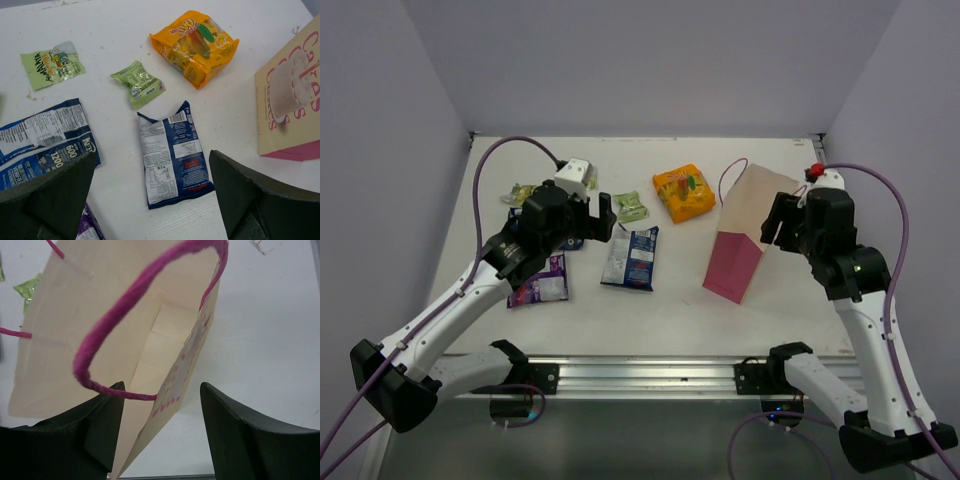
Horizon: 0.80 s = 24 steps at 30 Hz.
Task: Place the snacks into the paper bag
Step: Adjust the paper bag at the center of the board.
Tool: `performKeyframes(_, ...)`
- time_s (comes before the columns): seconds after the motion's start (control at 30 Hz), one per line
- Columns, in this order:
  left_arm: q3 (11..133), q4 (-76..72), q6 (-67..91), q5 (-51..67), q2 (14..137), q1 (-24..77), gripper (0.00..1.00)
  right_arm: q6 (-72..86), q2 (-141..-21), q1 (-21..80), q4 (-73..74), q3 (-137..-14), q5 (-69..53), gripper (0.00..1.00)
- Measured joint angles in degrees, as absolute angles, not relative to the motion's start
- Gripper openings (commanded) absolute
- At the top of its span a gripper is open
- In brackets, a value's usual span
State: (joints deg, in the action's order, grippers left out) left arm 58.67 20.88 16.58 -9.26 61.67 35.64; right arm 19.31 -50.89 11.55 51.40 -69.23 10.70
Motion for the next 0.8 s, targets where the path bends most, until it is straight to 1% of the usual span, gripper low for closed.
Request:
performKeyframes(0.1, 58.7, 21.2, 17.0, -10.2, 61.6, 35.6, 1.00, 20.3, -50.7, 11.6, 51.2, -65.8, 10.8, 0.61)
performKeyframes(0.23, 58.7, 21.8, 17.5, -11.7, 61.6, 35.6, 1.00, 20.6, -50.1, 11.6, 50.3, -63.2, 11.3, 0.53)
performKeyframes(0.4, 58.7, 22.0, 18.3, -12.6, 61.6, 35.6, 1.00, 20.5, -49.3, 11.6, 47.9, -62.6, 12.8, 0.43)
performKeyframes(0.57, 58.7, 22.1, 18.5, -13.0, 62.1, 35.6, 0.99, 20.3, -49.9, 11.6, 46.7, -62.6, 14.2, 0.34)
performKeyframes(0.6, 58.7, 22.1, 18.5, -13.0, 62.4, 35.6, 0.99, 20.3, -49.9, 11.6, 46.6, -62.6, 14.5, 0.31)
performKeyframes(0.8, 60.2, 21.9, 18.5, -12.8, 66.1, 35.6, 0.99, 19.4, -49.9, 11.6, 46.3, -62.9, 17.2, 0.29)
